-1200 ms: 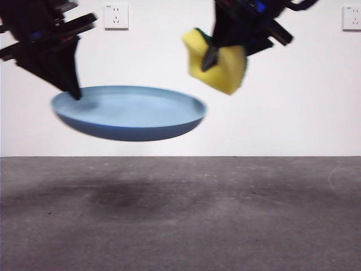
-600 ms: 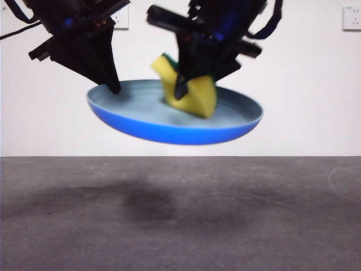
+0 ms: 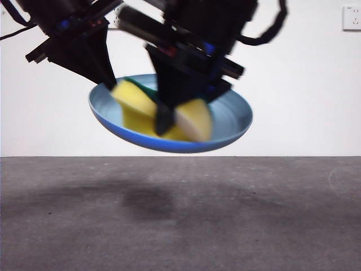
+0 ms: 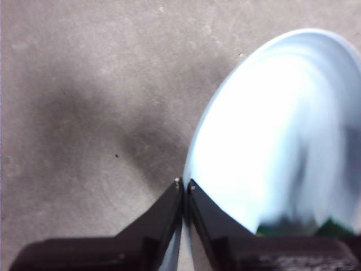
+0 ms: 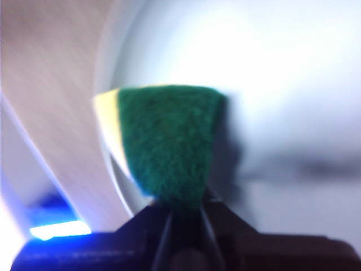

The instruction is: Pick up the plate,pick up the cloth,clean the plate with the cloth

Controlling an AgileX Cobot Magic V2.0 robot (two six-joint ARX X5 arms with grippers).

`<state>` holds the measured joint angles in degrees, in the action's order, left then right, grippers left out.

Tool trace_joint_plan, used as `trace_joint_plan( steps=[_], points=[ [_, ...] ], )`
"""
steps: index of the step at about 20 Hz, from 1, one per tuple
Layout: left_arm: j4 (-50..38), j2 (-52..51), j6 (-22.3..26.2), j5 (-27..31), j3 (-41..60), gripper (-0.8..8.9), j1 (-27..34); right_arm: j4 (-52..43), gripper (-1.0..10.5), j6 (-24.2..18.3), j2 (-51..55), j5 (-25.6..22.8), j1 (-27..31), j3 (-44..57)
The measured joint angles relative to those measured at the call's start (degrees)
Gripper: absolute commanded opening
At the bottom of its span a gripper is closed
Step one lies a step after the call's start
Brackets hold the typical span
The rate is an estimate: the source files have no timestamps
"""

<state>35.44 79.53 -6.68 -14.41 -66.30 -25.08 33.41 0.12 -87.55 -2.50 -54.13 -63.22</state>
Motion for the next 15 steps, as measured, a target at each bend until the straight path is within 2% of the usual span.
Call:
trace_joint_plan(
  steps=[3,4,6,10,13,15],
  points=[
    [0.96,0.11,0.00,-4.22,0.00,-0.08,1.92,2.97,-0.2,-0.22,0.00,-10.25,0.59,0.00],
    [2.19,0.11,0.09,-4.74,0.00,-0.08,2.19,3.06,-0.2,-0.22,0.00,-14.97,1.40,0.00],
    [5.55,0.11,0.57,-4.85,0.00,-0.08,2.32,1.33,-0.2,-0.17,0.00,-20.76,3.65,0.00],
    [8.74,0.11,1.16,-5.22,0.00,-0.08,2.16,-5.40,-0.2,-0.17,-0.02,-20.09,6.67,0.00],
    [8.85,0.11,1.31,-4.90,0.00,-0.08,2.01,-10.23,-0.2,-0.17,-0.02,-14.32,8.20,0.00],
    [8.76,0.11,1.51,-4.83,0.00,-0.08,1.79,-13.75,-0.2,-0.15,-0.04,-7.76,8.55,0.00]
  ],
)
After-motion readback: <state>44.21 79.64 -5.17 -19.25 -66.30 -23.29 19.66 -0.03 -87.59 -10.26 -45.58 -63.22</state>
